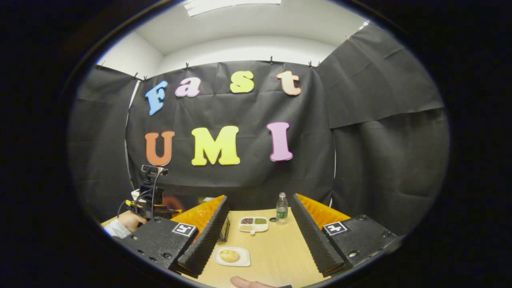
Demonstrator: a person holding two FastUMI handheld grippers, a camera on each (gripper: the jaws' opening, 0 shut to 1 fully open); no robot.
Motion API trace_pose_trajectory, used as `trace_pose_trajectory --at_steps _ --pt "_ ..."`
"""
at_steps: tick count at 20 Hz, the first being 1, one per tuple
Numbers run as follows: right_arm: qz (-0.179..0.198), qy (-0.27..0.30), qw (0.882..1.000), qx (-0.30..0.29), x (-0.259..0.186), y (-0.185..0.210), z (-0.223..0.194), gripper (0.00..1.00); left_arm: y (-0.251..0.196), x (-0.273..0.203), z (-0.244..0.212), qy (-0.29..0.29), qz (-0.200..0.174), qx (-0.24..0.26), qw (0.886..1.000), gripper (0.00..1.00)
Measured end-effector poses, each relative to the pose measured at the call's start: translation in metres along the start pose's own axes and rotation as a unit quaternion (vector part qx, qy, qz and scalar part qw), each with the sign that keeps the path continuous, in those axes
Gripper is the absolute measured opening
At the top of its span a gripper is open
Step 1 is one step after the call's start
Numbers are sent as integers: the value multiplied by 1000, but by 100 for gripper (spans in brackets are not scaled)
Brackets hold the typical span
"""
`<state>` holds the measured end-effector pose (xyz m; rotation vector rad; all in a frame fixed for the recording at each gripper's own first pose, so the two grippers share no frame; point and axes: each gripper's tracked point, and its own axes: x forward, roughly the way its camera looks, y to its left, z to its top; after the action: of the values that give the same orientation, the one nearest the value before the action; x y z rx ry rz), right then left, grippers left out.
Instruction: Open the electric oven with the left hand, put the food in, and close the electric oven.
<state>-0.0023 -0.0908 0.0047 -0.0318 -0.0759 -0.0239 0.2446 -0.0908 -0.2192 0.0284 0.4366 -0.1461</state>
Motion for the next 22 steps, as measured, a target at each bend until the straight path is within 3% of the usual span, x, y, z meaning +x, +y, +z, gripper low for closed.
trace_pose_trajectory --at_steps 1,4,5,6,8,9,10,13,17,18,19,21,22 --pt "0 1 1000 1 0 -1 -1 95 0 2 0 -3 0 -1 1000 98" --pt "1 1 1000 3 -1 0 -3 95 0 -4 -6 9 3 3 1000 99" --pt "2 1 1000 4 -2 2 -3 95 -1 -6 -6 7 4 5 1000 92" --pt "3 2 1000 5 -4 3 -4 100 1 -7 -8 12 4 6 1000 99" --pt "5 1 1000 4 -8 4 -4 95 -1 -12 -11 10 4 3 1000 99" --pt "6 1 1000 3 -11 5 -5 100 -1 -16 -13 6 4 4 1000 99" --pt "7 2 1000 2 -13 6 -6 95 -1 -19 -16 6 5 6 1000 99" --pt "7 1 1000 0 -21 8 -9 94 -2 -33 -27 7 7 -1 1000 99" --pt "9 1 1000 -4 -31 9 -12 95 -5 -49 -42 1 4 -9 1000 99" --pt "8 1 1000 -5 -33 8 -12 100 -5 -53 -46 1 5 -8 1000 99" --pt "8 1 1000 -4 -35 7 -13 95 -7 -57 -51 1 6 -7 1000 99" --pt "5 0 1000 -3 -39 5 -14 94 -8 -66 -63 1 8 -12 1000 99" --pt "4 -2 1000 -2 -41 4 -14 100 -8 -70 -68 -1 10 -12 1000 99"
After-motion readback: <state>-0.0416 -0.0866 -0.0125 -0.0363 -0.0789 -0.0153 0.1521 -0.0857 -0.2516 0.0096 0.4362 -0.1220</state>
